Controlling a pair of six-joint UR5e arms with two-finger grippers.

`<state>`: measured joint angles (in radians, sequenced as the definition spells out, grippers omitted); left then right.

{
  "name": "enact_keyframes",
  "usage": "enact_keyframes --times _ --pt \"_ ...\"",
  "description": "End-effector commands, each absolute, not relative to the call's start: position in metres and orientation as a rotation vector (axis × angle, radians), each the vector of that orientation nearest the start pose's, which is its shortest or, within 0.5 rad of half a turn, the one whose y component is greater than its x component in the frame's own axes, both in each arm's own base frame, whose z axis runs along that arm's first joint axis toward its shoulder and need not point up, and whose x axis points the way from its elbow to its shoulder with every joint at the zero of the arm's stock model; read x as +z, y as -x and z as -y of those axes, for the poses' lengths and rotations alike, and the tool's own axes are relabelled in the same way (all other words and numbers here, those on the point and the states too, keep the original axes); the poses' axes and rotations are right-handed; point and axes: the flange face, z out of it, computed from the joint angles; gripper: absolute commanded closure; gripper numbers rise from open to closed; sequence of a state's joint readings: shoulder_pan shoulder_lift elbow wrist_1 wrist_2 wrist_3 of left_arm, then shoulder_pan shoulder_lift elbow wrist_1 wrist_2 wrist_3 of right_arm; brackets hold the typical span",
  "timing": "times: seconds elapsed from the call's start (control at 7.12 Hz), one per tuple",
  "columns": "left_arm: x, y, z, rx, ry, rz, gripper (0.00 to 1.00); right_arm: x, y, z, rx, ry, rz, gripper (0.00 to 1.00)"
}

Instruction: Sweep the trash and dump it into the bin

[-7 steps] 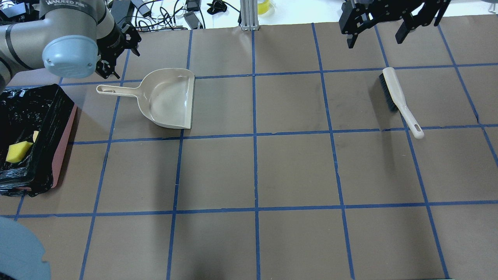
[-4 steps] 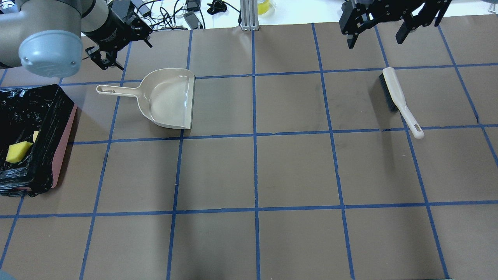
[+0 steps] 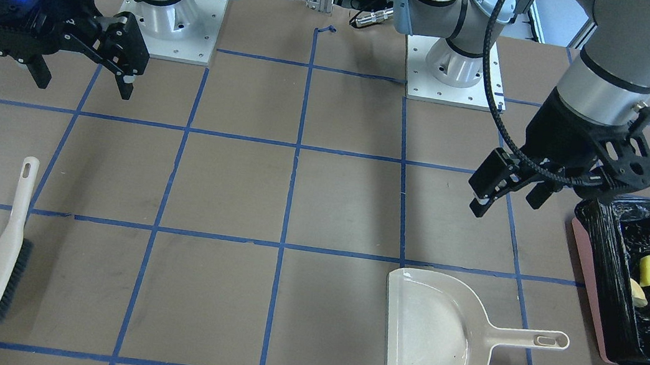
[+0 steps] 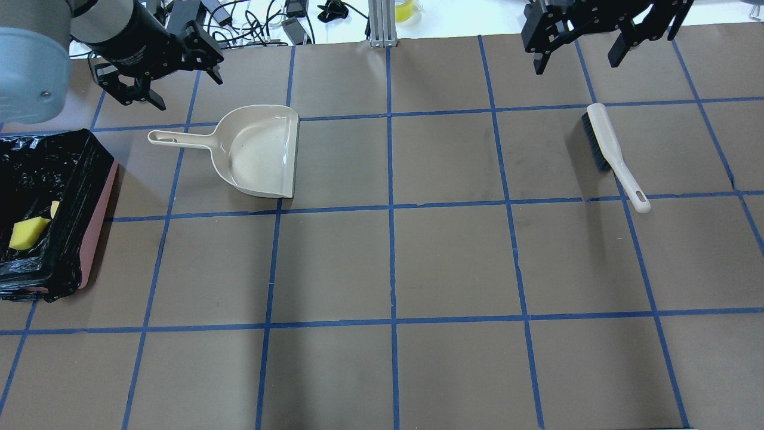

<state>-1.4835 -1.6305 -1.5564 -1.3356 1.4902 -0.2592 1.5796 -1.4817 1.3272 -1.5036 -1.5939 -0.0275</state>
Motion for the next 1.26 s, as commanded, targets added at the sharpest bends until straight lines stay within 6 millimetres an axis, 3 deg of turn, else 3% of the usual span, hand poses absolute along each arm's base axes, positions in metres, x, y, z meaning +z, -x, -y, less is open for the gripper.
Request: enact_keyframes --times 0.0,0.14,0.28,0.7,1.12 --pt "0.500 0.137 0.504 -0.135 0.262 -3.138 0.00 0.556 -0.135 0.532 -0.140 0.057 -3.160 0.00" --pt "0.506 0.156 0.493 -0.148 0.104 -3.126 0.00 0.556 -0.136 0.532 -0.140 0.057 -3.160 0.00" --pt "0.507 0.156 0.489 -0.146 0.026 -3.121 0.00 0.556 -0.136 0.532 -0.140 0.054 -3.160 0.00" --pt "0.542 0.155 0.452 -0.128 0.010 -3.129 0.00 0.555 -0.137 0.533 -0.138 0.057 -3.160 0.00" --pt "0.536 0.154 0.450 -0.104 0.015 -3.131 0.00 0.552 -0.136 0.531 -0.128 0.052 -3.159 0.00"
